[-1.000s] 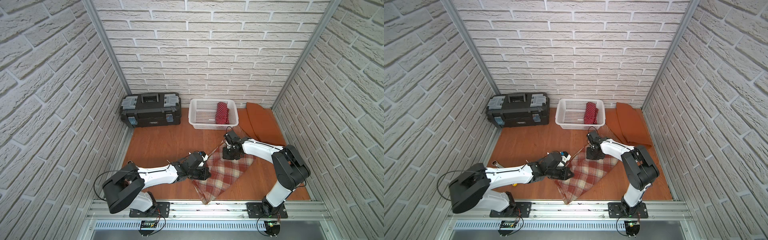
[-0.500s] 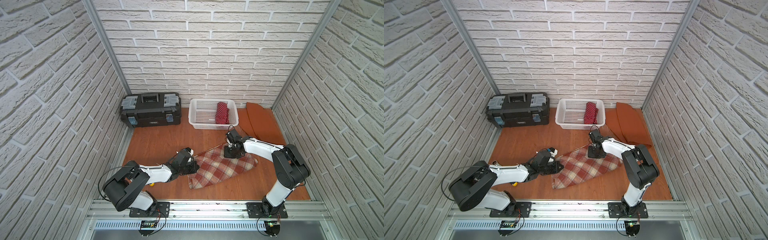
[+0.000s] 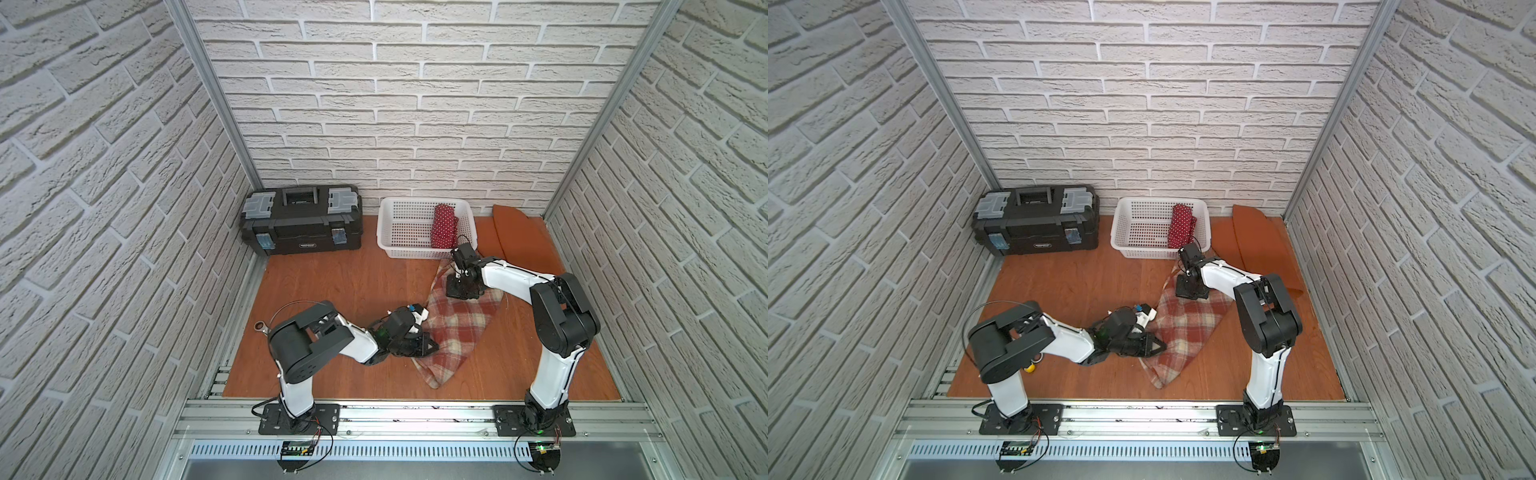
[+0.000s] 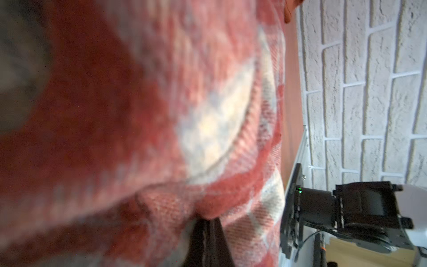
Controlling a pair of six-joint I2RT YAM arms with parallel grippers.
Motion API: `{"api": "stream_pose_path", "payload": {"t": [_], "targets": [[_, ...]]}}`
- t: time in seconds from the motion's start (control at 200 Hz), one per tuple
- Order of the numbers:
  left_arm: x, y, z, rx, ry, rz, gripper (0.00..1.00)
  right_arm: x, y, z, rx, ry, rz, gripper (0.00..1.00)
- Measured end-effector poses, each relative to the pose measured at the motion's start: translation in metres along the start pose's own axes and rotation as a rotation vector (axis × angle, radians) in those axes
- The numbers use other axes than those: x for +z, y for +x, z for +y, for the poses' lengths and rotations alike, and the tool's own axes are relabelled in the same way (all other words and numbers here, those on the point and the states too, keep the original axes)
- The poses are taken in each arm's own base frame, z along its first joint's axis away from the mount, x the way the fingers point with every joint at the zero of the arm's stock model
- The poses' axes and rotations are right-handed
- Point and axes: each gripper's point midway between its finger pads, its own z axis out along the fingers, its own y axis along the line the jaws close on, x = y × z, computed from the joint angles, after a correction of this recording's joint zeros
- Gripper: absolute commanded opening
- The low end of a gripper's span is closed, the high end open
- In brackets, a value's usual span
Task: Roll up the skirts
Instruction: Adjust the skirt at the center of the board.
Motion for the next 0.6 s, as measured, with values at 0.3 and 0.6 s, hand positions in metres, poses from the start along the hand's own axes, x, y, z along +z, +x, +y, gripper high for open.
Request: {"api": "stream_pose_path", "payload": {"t": [0.3,0.6], "targets": [[-0.017,0.042,-0.059,0.167,0.033,0.186,0.0,-0.006,0.004,-0.007,-0.075,0.031,0.007,0.02],[-0.119,-0.021,-0.071,0.262,-0.054,-0.113,0.4,-0.046,-0.006,0.003,-0.105,-0.029,-0.08,0.04]]}}
